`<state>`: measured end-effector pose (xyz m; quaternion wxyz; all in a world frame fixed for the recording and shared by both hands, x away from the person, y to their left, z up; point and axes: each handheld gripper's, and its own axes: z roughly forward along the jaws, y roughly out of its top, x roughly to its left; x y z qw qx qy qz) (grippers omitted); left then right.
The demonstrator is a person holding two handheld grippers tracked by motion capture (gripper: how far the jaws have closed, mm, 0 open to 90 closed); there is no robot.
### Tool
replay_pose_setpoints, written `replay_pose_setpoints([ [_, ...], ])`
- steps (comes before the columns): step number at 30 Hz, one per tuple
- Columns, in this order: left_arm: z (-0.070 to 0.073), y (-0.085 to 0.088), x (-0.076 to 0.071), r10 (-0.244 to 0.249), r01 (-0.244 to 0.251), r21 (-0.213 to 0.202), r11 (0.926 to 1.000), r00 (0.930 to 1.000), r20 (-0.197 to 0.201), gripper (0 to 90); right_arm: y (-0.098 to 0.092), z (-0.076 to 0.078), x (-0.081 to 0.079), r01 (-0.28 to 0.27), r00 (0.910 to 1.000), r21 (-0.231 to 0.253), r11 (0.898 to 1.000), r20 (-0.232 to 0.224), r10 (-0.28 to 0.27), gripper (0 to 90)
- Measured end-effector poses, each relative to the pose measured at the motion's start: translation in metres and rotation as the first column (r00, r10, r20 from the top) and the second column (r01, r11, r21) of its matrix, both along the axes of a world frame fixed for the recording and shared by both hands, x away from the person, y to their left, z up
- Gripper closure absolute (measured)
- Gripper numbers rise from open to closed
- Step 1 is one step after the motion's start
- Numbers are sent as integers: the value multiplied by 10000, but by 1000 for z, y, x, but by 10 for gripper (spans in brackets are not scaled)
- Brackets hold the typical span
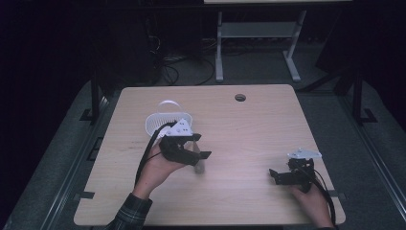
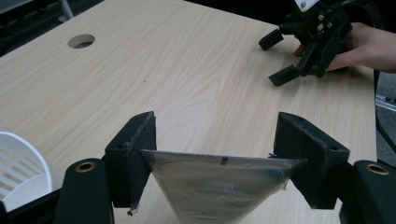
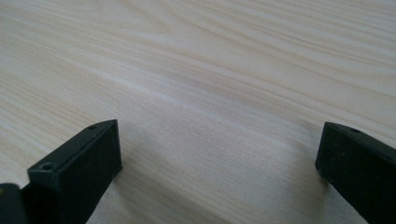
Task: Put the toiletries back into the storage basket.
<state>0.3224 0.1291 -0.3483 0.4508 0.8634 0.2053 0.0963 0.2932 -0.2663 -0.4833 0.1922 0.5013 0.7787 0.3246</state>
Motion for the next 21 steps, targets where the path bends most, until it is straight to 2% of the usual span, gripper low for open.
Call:
replay_pose_setpoints([
  [21, 26, 8, 7, 154, -152, -78, 9999, 9997, 196, 296, 0, 0, 0, 2, 10000, 4, 10000, 4, -2, 0],
])
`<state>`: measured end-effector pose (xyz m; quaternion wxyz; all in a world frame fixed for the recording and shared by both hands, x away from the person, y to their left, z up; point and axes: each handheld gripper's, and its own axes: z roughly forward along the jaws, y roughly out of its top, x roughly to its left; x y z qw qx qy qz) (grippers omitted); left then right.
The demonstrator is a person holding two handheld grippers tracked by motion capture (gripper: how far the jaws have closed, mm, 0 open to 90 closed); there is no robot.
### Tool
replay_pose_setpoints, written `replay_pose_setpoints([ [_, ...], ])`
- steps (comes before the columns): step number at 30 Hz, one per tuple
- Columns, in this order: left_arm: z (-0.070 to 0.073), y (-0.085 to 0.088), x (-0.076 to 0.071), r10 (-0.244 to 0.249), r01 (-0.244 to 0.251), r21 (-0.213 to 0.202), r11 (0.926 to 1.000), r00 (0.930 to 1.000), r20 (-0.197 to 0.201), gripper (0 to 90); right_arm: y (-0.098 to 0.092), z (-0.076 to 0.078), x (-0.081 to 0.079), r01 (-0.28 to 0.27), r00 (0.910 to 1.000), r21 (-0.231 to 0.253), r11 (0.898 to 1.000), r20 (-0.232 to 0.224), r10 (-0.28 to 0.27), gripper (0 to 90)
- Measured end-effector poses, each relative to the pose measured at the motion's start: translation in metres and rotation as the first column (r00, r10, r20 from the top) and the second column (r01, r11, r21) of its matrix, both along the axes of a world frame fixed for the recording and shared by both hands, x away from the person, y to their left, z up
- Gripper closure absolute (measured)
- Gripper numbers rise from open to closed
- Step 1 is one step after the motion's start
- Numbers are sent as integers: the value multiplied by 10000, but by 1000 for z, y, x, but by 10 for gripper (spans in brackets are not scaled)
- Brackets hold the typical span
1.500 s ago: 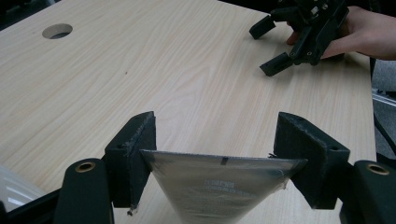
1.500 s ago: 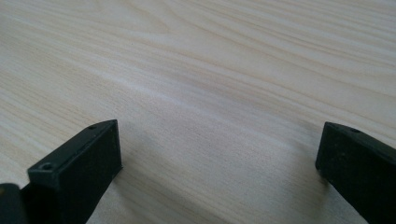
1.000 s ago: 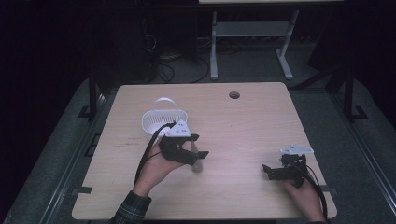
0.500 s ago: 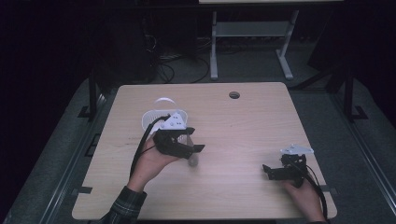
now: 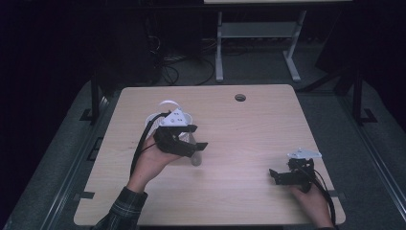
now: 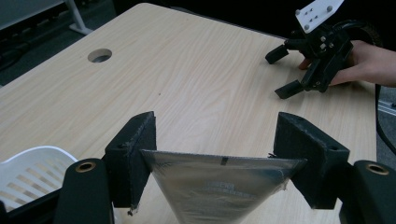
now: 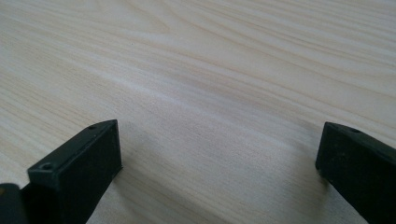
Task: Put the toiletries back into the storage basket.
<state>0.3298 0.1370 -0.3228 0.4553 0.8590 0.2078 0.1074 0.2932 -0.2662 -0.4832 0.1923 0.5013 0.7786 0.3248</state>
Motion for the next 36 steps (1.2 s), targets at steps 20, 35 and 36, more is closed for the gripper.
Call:
replay_pose_setpoints([
  [20, 23, 5, 7, 168, -166, -106, 9998, 9996, 215, 296, 0, 0, 0, 3, 10000, -8, 10000, 5, -3, 0],
  [35, 38, 15, 14, 359, -352, -250, 9991, 9989, 293, 296, 0, 0, 0, 2, 10000, -3, 10000, 3, -2, 0],
  [36, 39, 16, 15, 383, -375, -249, 9990, 9987, 324, 296, 0, 0, 0, -5, 10000, -14, 10000, 13, 5, 0],
])
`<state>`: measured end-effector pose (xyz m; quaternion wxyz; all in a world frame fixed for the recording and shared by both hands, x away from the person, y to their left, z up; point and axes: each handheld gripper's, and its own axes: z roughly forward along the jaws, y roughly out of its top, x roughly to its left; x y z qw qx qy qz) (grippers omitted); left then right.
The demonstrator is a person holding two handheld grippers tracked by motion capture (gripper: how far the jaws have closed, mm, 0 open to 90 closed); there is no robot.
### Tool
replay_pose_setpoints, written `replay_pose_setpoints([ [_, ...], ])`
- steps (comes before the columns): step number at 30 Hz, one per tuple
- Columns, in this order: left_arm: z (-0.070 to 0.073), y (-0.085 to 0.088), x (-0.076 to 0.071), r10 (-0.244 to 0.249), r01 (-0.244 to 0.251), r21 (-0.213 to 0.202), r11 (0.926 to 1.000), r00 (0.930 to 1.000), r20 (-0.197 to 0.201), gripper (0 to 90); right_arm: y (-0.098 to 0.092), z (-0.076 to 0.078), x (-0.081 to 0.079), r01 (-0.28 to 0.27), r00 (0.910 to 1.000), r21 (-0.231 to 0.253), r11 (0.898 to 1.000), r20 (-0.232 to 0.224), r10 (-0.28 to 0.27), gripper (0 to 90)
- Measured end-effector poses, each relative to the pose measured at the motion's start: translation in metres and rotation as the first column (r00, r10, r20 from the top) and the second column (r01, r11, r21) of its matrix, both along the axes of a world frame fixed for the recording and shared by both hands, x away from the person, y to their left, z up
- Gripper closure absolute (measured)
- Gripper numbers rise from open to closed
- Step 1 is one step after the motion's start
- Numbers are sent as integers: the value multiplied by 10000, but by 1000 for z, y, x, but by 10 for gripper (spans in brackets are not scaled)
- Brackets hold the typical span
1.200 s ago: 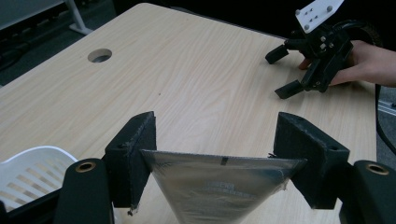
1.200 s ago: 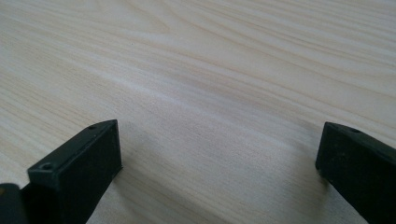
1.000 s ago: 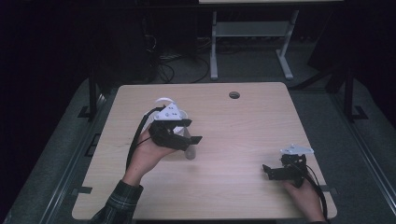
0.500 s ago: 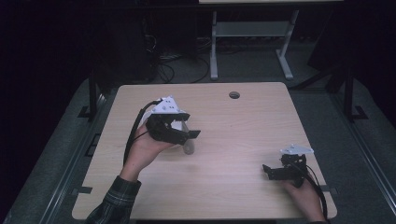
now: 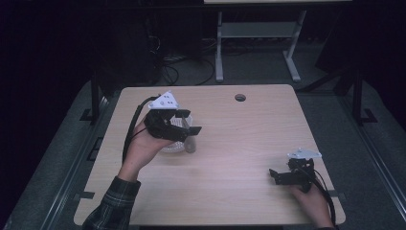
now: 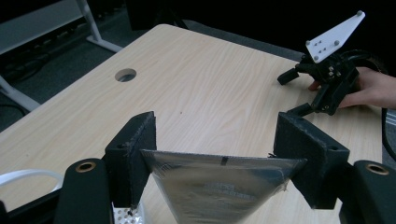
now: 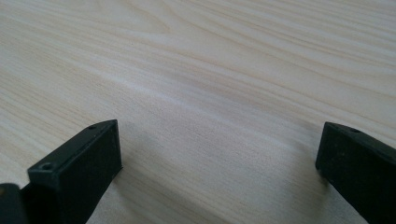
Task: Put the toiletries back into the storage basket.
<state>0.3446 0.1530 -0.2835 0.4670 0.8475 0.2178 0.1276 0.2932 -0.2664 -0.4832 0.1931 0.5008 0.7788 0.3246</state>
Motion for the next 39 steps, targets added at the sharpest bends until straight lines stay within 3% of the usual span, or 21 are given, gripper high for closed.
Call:
replay_pose_setpoints([
  [18, 17, 17, 9, 458, -458, -36, 9989, 9987, 230, 296, 0, 0, 0, 6, 10000, 10, 10000, -8, -6, 0],
  [28, 18, 27, 14, 817, -815, -110, 9966, 9963, 263, 296, 0, 0, 0, 6, 10000, 8, 10000, -10, -6, 0],
  [39, 19, 45, 21, 1602, -1596, -160, 9870, 9862, 428, 296, 0, 0, 0, 6, 10000, 9, 10000, -9, -6, 0],
])
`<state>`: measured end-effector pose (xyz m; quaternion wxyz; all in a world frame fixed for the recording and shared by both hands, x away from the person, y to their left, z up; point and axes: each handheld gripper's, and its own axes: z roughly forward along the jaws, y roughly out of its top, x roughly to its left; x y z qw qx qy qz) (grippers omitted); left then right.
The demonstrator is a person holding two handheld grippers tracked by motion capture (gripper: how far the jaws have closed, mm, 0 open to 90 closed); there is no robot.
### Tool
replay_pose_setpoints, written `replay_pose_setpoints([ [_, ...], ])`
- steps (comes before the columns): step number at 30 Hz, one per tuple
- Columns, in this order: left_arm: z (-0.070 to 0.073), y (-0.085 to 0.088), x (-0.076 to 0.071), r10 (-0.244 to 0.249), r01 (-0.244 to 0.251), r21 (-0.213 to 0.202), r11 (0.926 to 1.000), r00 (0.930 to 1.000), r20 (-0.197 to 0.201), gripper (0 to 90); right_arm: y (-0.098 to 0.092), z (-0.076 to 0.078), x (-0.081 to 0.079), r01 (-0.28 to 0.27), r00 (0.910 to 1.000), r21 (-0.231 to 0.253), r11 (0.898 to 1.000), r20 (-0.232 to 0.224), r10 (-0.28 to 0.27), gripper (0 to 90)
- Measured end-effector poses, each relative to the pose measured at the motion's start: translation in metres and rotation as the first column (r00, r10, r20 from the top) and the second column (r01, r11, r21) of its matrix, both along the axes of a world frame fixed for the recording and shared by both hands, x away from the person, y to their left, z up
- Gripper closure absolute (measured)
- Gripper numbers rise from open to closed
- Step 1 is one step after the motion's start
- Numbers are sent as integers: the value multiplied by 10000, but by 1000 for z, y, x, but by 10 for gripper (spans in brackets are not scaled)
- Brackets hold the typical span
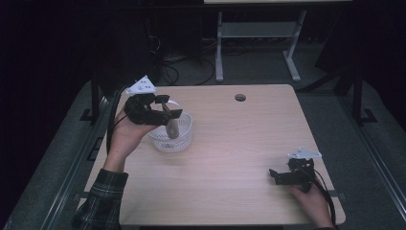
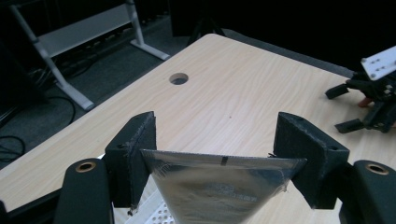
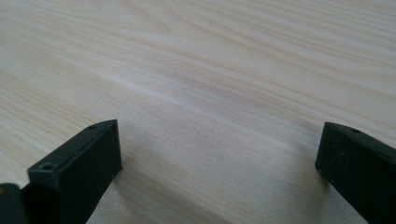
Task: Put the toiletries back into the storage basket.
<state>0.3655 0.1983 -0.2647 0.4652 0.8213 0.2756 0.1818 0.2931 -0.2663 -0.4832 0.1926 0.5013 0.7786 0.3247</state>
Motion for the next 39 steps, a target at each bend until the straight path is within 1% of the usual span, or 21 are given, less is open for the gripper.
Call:
replay_pose_setpoints([
  [1, 0, 0, 0, 0, 0, 0, 10000, 10000, 0, 296, 0, 0, 0, 0, 10000, 0, 10000, 0, 0, 0],
  [4, -1, 7, 2, 277, -277, 25, 9996, 9996, 14, 296, 0, 0, 0, 6, 10000, 5, 10000, -3, -6, 0],
  [13, -4, 17, 6, 642, -643, 124, 9979, 9979, 43, 296, 0, 0, 0, 2, 10000, 1, 10000, -1, -2, 0],
  [15, -4, 20, 7, 762, -764, 180, 9969, 9971, 90, 296, 0, 0, 0, 3, 10000, 0, 10000, 0, -3, 0],
  [16, -5, 22, 8, 891, -892, 127, 9959, 9960, 70, 296, 0, 0, 0, 4, 10000, 1, 10000, -2, -4, 0],
  [19, -6, 25, 9, 964, -965, 179, 9952, 9953, 90, 296, 0, 0, 0, 6, 10000, 6, 10000, -2, -6, 0],
  [23, -7, 30, 11, 1229, -1230, 166, 9923, 9924, 77, 296, 0, 0, 0, -9, 10000, -5, 10000, -8, 9, 0],
  [26, -8, 32, 12, 1289, -1291, 222, 9914, 9916, 102, 296, 0, 0, 0, -10, 10000, -4, 10000, -7, 10, 0],
  [29, -9, 36, 14, 1445, -1448, 272, 9891, 9894, 132, 296, 0, 0, 0, -18, 10000, -3, 10000, -1, 18, 0],
  [32, -11, 39, 16, 1519, -1522, 289, 9879, 9883, 96, 296, 0, 0, 0, -8, 10000, -2, 10000, -7, 8, 0],
  [35, -14, 41, 17, 1608, -1609, 264, 9866, 9870, 69, 296, 0, 0, 0, -8, 10000, 0, 10000, -6, 8, 0],
  [36, -15, 42, 18, 1692, -1693, 192, 9854, 9856, 51, 296, 0, 0, 0, -3, 10000, 3, 10000, -7, 3, 0],
  [39, -16, 44, 19, 1741, -1741, 225, 9845, 9847, 37, 296, 0, 0, 0, -5, 10000, 1, 10000, -7, 5, 0],
])
